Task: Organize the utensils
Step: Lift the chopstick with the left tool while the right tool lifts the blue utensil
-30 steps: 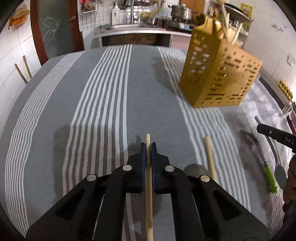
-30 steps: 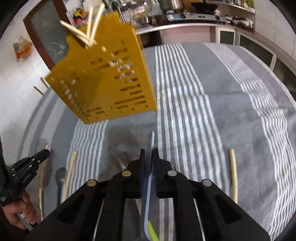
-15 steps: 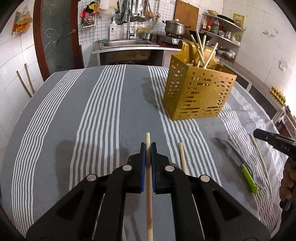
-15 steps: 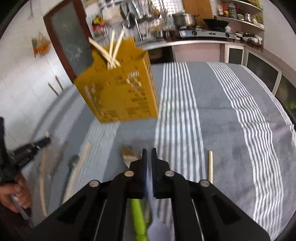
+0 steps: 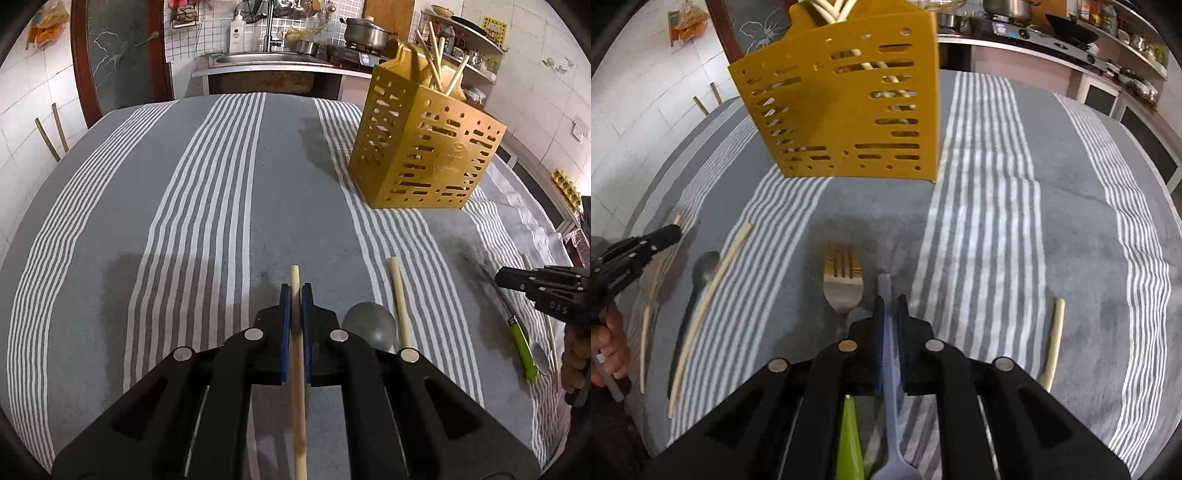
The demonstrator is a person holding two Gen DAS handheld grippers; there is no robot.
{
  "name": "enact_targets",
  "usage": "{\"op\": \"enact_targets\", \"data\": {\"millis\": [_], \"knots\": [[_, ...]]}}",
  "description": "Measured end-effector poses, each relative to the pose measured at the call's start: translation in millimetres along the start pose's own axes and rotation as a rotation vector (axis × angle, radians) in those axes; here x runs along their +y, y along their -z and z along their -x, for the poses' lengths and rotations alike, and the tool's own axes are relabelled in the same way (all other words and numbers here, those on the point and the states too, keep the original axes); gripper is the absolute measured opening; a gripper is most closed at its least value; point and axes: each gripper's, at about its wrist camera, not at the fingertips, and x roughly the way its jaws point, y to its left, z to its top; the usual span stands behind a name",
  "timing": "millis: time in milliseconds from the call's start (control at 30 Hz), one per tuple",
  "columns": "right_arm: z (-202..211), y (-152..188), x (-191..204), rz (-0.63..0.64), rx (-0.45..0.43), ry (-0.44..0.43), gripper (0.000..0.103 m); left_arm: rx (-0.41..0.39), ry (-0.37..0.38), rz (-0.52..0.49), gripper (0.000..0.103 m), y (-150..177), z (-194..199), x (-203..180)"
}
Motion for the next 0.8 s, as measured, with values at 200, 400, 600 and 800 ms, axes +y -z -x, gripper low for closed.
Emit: {"op": "enact_targets", "data": {"millis": [200,400,600,800], "knots": [[-11,2,6,0.029,0.049,0.018,0.01,0.021,0.001,-0.008,0.004,1,-9,0],[-19,-5,9,0.04,0.049,0.009,0.009,0.048,0.008,-0.012,0.004,4,-22,-3],[5,-11,8,0.032,-0.034,0.004,0.007,0.014,0.021,-0.01,0.004,1,-8,-8],[60,-15,15,0.055,-0.193,-0.007,0.007,-0.084,0.033,-0.018,0.004,-12,31,-15]]}}
